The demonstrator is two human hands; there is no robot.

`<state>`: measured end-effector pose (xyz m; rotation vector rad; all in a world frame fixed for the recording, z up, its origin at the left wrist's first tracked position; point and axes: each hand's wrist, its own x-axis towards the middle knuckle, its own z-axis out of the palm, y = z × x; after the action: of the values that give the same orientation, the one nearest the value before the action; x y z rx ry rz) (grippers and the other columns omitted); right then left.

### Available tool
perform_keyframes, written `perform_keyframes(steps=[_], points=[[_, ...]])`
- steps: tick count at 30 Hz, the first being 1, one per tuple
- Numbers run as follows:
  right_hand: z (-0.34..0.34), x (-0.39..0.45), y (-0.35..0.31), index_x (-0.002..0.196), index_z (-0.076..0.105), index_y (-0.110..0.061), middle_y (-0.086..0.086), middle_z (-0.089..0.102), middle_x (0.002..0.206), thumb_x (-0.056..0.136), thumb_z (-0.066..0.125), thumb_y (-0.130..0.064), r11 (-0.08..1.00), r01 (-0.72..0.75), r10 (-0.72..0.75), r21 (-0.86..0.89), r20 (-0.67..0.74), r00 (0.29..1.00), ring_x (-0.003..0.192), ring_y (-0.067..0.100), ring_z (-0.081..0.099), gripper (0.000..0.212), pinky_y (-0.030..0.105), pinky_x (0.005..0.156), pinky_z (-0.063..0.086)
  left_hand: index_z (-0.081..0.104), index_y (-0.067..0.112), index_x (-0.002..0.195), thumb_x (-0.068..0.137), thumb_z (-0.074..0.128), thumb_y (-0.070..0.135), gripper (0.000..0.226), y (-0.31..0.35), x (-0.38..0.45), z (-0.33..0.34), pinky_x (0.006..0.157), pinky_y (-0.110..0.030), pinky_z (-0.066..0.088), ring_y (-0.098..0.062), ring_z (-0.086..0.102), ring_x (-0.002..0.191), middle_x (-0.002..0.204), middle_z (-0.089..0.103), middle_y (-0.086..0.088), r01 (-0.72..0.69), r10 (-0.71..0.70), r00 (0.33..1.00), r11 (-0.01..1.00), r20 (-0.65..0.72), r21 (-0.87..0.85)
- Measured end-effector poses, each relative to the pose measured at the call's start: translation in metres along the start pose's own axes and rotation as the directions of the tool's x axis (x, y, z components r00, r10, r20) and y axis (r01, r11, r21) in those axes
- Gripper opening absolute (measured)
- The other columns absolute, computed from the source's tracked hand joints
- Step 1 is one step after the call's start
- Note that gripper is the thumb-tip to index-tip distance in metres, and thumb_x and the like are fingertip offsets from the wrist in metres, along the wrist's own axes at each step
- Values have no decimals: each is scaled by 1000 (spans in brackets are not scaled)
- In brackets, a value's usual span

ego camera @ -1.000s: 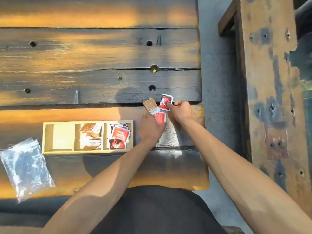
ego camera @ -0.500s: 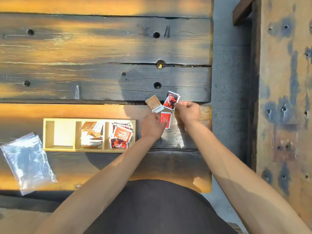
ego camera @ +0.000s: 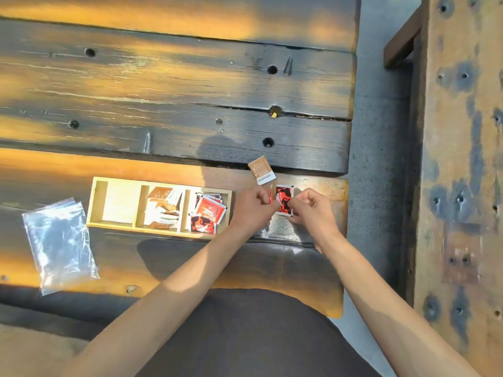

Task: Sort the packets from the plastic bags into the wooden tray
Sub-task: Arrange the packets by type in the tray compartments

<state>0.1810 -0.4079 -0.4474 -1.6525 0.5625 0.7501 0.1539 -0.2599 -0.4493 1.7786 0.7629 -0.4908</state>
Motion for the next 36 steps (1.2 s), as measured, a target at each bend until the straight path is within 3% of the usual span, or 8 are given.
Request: perform_keyframes(steps=[3, 6, 9, 15, 20, 28, 33, 36], points=[[12, -16, 9, 83, 62, -10, -4, 57, 61, 94, 65, 0, 999, -25, 23, 26, 70, 997, 59, 1, 59, 15, 30, 77, 64, 50, 13, 73, 84, 74, 7, 27, -7, -14, -5, 54, -36, 57, -19, 62, 53, 82, 63, -10, -9, 13, 997, 998, 74, -63], [22, -31, 11, 94, 65, -9, 4, 74, 78, 96, 68, -11, 992, -41, 21, 122, 161, 987, 73, 10, 72, 4, 28, 73, 63, 58, 18, 76, 76, 84, 25, 27, -20, -27, -15, 73, -39, 64, -22, 71, 68, 87, 66, 1, 32, -19, 995, 991, 99, -128], [34, -41, 17, 109, 64, 0, 21, 77, 96, 93, 74, -13, 989, -50, 16, 139, 235, 972, 97, 26, 77, 24, 38, 83, 64, 66, 21, 83, 67, 83, 39, 29, -36, -40, -28, 84, -47, 61, -26, 73, 78, 77, 67, 5, 41, -35, 998, 993, 56, -108], [62, -43, 24, 99, 68, -8, 13, 67, 83, 94, 71, -3, 1000, 18, -14, -12, 257, 966, 82, 21, 72, 8, 39, 81, 64, 66, 13, 90, 86, 76, 5, 13, -69, -57, -50, 83, -43, 63, -21, 68, 75, 83, 63, -5, 89, -90, 996, 959, 10, -270], [92, -31, 21, 98, 74, -21, 3, 73, 88, 93, 73, -12, 954, 176, -101, -242, 291, 951, 84, 19, 70, 10, 37, 77, 64, 59, 13, 98, 91, 70, 5, 16, -84, -62, -73, 70, -28, 61, -26, 73, 81, 96, 65, -10, 68, -113, 989, 926, -100, -370], [139, -11, 6, 118, 78, -14, 4, 78, 114, 91, 75, -15, 657, 511, -274, -554, 456, 847, 103, 14, 71, 27, 30, 99, 54, 57, 13, 109, 86, 71, 10, 27, -100, -48, -112, 76, -29, 50, -19, 62, 88, 106, 65, -2, -89, 120, 936, 990, -330, 107], [154, -17, 14, 104, 81, -21, 6, 80, 94, 93, 68, -24, 417, 639, -231, -646, 605, 762, 93, 26, 71, 17, 39, 84, 56, 64, 11, 113, 84, 71, 14, 30, -114, -38, -126, 86, -37, 51, -22, 61, 94, 109, 62, -3, -168, 278, 909, 926, -311, 337], [151, -23, 16, 121, 73, -27, 4, 76, 112, 93, 69, -32, 305, 639, -312, -706, 560, 768, 103, 28, 68, 29, 41, 83, 56, 64, 14, 126, 87, 67, 16, 39, -117, -35, -129, 87, -35, 53, -19, 64, 108, 123, 63, -2, -283, 412, 886, 845, -214, 454]])
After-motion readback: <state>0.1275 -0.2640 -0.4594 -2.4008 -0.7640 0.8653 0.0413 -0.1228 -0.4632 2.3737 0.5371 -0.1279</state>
